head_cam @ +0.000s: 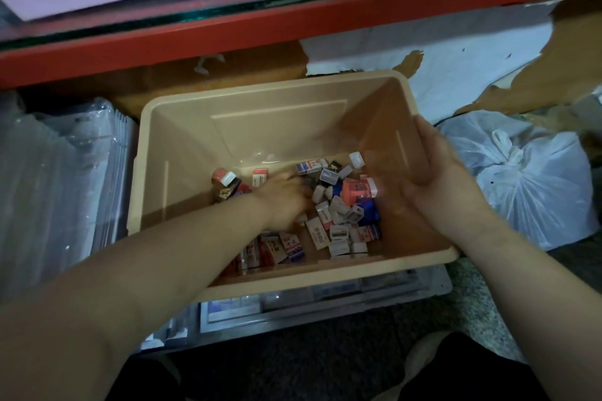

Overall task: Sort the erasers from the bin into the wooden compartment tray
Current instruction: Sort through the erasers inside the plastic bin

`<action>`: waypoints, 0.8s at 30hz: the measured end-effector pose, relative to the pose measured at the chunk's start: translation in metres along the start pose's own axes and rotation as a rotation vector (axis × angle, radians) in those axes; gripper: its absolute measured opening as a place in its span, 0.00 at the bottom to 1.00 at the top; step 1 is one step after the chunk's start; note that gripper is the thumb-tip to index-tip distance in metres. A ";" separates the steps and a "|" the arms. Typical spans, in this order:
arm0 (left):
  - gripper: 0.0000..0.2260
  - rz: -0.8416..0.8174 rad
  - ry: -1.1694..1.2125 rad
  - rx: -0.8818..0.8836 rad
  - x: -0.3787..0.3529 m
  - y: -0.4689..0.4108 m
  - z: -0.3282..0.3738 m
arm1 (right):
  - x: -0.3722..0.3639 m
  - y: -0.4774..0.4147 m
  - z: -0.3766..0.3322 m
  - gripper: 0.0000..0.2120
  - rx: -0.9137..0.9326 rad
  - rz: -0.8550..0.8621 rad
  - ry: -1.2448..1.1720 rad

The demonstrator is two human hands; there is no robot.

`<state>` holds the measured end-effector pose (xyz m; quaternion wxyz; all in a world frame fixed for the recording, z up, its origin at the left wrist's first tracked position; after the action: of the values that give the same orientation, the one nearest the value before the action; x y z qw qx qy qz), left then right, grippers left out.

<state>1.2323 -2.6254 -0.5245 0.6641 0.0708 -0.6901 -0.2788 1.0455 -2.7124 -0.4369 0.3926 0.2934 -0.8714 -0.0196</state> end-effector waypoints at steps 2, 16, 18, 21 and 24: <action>0.21 -0.005 -0.010 0.009 -0.004 -0.003 0.000 | 0.000 -0.001 0.000 0.36 0.002 0.000 -0.004; 0.15 0.216 0.497 0.334 0.021 0.020 -0.017 | 0.001 -0.001 -0.001 0.35 0.006 -0.006 -0.016; 0.17 0.254 0.506 0.397 0.033 0.033 -0.032 | 0.000 -0.002 0.000 0.35 0.006 -0.005 -0.014; 0.23 0.090 0.412 0.459 0.036 0.048 -0.048 | 0.001 -0.002 -0.001 0.34 0.017 -0.005 -0.011; 0.31 -0.074 0.370 0.472 0.023 0.051 -0.045 | 0.001 -0.001 -0.002 0.36 0.009 -0.014 -0.005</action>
<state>1.2866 -2.6067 -0.4819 0.7330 0.2980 -0.6002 -0.1172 1.0468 -2.7137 -0.4356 0.3891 0.3011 -0.8704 -0.0192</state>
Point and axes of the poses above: each hand's wrist, its own y-axis away from the middle knuckle, its own x-axis out of the back of the hand, z = x × y, the point moved 1 cm from there along -y, towards the middle knuckle, and after that the axes turned 8 degrees about -x, right-handed, at the moved point
